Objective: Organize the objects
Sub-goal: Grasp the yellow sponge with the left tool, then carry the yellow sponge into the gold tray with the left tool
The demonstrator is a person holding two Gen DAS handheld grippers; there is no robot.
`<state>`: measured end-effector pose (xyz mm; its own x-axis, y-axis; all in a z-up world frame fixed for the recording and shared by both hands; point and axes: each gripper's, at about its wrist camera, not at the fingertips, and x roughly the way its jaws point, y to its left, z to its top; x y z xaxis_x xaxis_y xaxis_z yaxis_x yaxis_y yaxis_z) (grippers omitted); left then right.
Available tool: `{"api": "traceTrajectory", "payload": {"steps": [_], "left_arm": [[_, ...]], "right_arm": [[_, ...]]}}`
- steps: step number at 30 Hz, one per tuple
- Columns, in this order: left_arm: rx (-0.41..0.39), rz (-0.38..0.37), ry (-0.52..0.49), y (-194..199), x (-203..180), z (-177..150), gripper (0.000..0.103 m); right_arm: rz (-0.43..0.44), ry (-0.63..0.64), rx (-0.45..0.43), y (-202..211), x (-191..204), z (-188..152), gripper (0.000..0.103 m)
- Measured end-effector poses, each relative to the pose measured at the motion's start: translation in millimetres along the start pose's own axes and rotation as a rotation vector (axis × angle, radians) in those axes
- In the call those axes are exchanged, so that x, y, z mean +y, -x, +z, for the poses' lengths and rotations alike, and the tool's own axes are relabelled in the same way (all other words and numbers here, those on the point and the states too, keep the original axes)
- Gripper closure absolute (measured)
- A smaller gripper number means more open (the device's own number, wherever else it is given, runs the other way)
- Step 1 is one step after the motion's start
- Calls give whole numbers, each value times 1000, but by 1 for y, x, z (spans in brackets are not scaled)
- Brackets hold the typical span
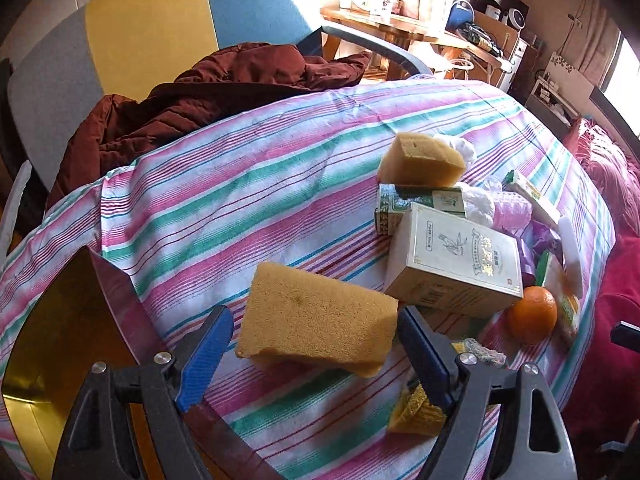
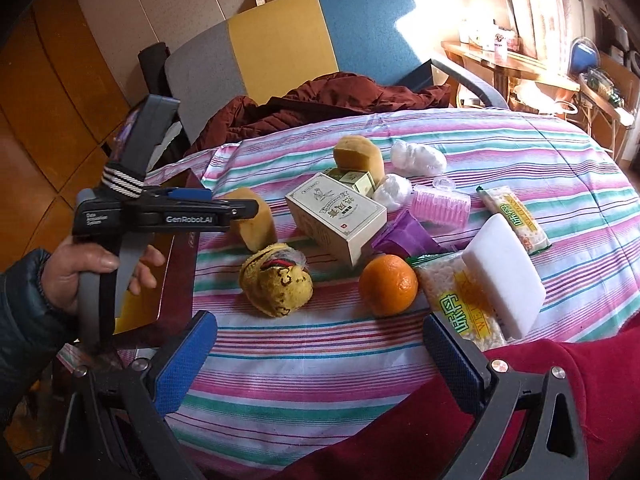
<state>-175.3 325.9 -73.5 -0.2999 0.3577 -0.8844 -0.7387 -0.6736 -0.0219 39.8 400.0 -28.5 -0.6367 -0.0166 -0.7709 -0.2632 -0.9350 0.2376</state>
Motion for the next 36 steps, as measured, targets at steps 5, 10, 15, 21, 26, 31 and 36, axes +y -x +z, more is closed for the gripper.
{"api": "traceTrajectory", "payload": {"steps": [5,10,15,21,26,31,36], "left_arm": [[-1,-25,25,-2,5,-9,28],[-128,-47,97,52,15,-27,29],[-237,-38,138,112,23,-67,29],[-295,-3,246,154,53,-122,28],[-287,65,376,166,90,-174,28],[-260,123,483,165,123,-218,28],[-268,151,527,170,134,-243,28]], "right_arm": [[5,-6,17,-5,0,0,0],[-18,-4,26,-6,1,0,0],[-38,27,45,-9,12,2,0],[-29,81,47,-11,42,7,0],[-85,145,21,-11,56,25,0],[-60,186,100,-36,64,36,0],[-76,228,182,-74,75,33,5]]}}
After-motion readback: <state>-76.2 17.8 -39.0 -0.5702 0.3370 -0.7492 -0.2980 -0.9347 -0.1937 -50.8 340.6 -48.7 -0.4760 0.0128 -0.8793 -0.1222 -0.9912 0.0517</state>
